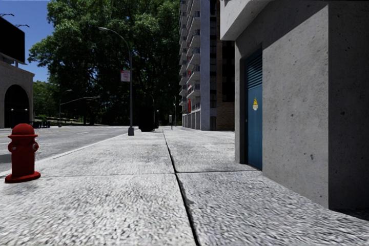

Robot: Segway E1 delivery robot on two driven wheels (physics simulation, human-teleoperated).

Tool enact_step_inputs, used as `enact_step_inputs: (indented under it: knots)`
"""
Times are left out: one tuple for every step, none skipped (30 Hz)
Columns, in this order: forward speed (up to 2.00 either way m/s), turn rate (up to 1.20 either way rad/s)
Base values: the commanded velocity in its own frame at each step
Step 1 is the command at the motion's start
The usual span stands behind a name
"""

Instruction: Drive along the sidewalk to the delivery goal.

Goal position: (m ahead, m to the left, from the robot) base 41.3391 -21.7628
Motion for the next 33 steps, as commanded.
enact_step_inputs:
  knots:
    - [2.0, 0.0]
    - [2.0, 0.0]
    - [2.0, 0.0]
    - [2.0, 0.0]
    - [2.0, 0.0]
    - [2.0, 0.0]
    - [2.0, 0.0]
    - [2.0, 0.0]
    - [2.0, 0.0]
    - [2.0, 0.0]
    - [2.0, 0.0]
    - [2.0, 0.0]
    - [2.0, 0.0]
    - [2.0, 0.0]
    - [2.0, 0.0]
    - [2.0, 0.0]
    - [2.0, 0.0]
    - [2.0, 0.0]
    - [2.0, 0.0]
    - [2.0, 0.0]
    - [2.0, 0.0]
    - [2.0, 0.0]
    - [2.0, 0.0]
    - [2.0, 0.0]
    - [2.0, 0.0]
    - [2.0, 0.0]
    - [2.0, 0.0]
    - [2.0, 0.0]
    - [2.0, 0.0]
    - [2.0, 0.0]
    - [2.0, 0.0]
    - [2.0, 0.0]
    - [2.0, 0.0]
